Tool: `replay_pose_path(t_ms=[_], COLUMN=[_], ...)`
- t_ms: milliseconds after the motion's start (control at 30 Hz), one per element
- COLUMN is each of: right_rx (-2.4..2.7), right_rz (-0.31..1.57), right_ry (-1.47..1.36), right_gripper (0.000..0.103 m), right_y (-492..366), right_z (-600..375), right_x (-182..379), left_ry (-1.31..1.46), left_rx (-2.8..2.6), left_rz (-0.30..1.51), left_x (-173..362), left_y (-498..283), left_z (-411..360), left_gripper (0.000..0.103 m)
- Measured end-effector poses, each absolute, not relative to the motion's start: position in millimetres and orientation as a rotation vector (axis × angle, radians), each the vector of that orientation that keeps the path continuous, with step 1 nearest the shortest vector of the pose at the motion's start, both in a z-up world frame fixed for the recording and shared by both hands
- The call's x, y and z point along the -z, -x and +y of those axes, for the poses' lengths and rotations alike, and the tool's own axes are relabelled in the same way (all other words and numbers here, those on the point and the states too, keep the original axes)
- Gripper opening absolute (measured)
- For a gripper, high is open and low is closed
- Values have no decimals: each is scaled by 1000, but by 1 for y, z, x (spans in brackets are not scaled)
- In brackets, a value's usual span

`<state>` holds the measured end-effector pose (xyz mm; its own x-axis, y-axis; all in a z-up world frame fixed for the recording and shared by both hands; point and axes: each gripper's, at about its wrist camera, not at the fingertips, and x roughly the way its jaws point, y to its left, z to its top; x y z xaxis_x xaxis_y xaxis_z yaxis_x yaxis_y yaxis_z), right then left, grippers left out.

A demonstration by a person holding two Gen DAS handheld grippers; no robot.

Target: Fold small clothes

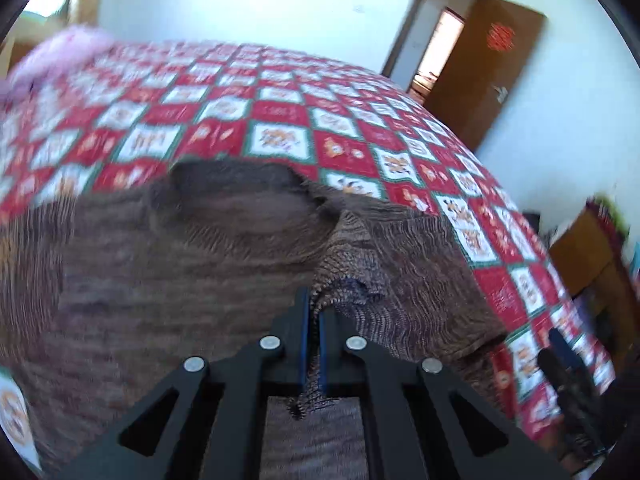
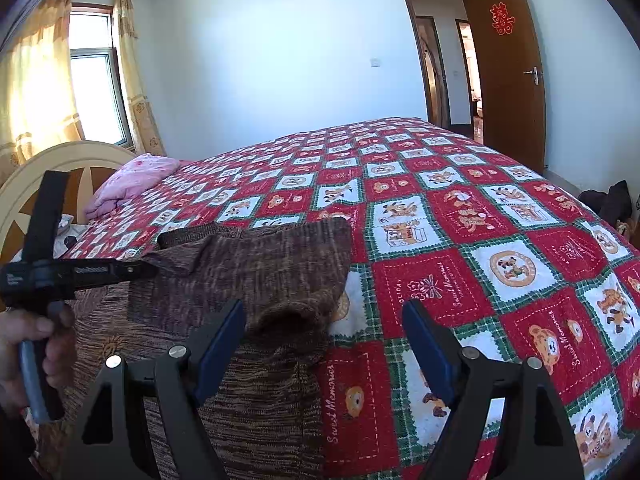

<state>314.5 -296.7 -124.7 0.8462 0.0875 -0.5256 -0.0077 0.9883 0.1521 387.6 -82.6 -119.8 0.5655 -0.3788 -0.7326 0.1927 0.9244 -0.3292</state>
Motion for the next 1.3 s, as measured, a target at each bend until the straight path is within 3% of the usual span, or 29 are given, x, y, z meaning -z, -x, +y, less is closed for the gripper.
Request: replay_pose_path(t_ms=[433,567,700,867,1067,1167,1300], right_rx=[-88,-79,-65,-62,-67,-66,-69], right_rz=[616,653,662,664,658,666,626], right_ry=[-79,-68,-85,-77,-63,-73,-88], right_gripper=[81,81,81,81,81,81,81], right_y=[-316,-320,-321,-321,-319,-320,-324], right_z=[-273,-271,-274,-273,-269,-271,-276], right_x=[138,143,145,146,145,145,139], left_ry=[312,274,315,297,97,-159,-185], left_rx=[282,195,-46,-57,-22,-92,-85], left_rz=[957,1007,935,906,878,863,805], left_x=[143,154,150,145,145,156,158], left_y=[-387,-386,-380,-377,-374,-364,-344], left_z=[-37,-35,-1,-5,-55,-79,-77], left_gripper=[5,35,56,62,64,67,74])
